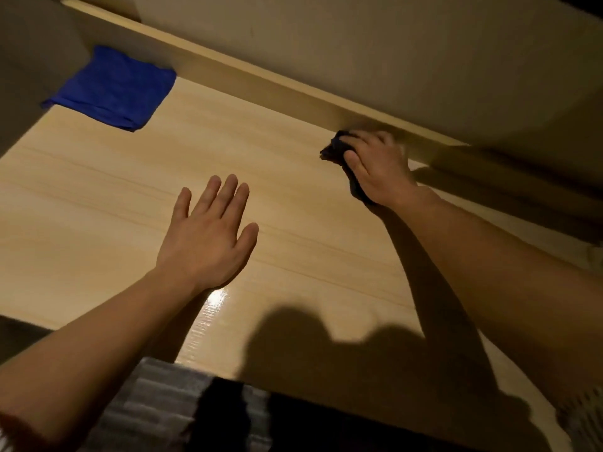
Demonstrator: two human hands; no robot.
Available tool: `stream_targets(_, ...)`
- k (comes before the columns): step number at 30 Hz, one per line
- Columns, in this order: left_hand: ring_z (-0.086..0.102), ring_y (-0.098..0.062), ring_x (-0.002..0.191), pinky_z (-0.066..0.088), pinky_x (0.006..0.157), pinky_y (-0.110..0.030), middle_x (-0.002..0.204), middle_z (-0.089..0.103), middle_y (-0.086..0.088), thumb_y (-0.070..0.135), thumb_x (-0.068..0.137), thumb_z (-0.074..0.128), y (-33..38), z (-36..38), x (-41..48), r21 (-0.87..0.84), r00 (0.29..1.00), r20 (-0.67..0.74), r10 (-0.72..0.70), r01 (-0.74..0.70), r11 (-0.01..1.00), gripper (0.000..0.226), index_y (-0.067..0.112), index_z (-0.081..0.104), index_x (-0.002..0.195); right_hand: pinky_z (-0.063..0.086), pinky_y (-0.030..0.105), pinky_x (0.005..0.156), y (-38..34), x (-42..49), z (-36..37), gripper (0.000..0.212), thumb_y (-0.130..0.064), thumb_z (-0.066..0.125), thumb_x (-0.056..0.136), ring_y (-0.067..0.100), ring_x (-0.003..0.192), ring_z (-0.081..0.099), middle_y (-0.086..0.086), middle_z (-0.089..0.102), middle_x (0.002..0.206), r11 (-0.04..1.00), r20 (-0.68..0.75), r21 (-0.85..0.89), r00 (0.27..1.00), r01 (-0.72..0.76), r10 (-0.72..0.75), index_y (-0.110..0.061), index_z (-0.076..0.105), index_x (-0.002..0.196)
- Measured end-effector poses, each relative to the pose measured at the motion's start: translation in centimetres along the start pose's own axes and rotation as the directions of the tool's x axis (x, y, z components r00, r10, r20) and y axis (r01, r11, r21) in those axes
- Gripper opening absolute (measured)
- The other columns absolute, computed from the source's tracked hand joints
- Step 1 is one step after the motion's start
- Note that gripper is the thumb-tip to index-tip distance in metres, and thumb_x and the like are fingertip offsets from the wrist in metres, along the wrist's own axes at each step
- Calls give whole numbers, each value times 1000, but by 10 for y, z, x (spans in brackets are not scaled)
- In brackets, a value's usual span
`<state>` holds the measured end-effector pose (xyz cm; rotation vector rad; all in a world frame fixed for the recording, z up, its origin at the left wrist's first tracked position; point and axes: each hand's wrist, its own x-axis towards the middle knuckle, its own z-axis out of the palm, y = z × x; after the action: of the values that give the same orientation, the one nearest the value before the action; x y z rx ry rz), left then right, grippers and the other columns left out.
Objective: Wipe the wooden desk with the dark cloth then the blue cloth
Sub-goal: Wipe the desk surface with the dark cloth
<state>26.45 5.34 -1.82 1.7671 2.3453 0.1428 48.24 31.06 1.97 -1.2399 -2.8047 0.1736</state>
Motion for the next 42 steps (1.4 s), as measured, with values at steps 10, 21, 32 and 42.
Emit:
stream_targets(10,-10,-13,164,-2,131,-51,178,-4,7,64,104,11,3,0,1,33,999,-2,-35,35,999,76,29,4,171,1,60,121,9,-13,19,56,-62,14,105,27,159,-4,-10,5,174,988,188,-4,970,156,-153,-50,15,160)
stream_targets(21,-11,-16,164,-4,131,-54,179,-6,5,64,105,7,3,-2,1,38,1000,21,-21,20,999,75,28,0,171,5,56,123,-34,-104,24,55,-52,13,109,22,160,-2,-12,5,173,973,212,18,950,232,-230,-42,15,163)
stream_targets(32,-7,-23,165,-3,130,-58,179,-3,-2,61,106,9,4,-7,-3,10,1000,23,21,-21,1000,76,22,2,171,5,47,122,-103,-232,29,55,-53,19,109,16,160,-3,-17,4,172,978,233,61,950,199,-208,-43,14,163)
stream_targets(42,31,-31,158,14,129,-59,167,42,-14,40,98,41,14,-21,-25,-313,985,-166,52,-103,944,68,11,41,160,20,36,99,-146,-296,35,50,-46,29,107,15,148,29,-18,29,167,974,140,180,977,137,-163,-43,40,155)
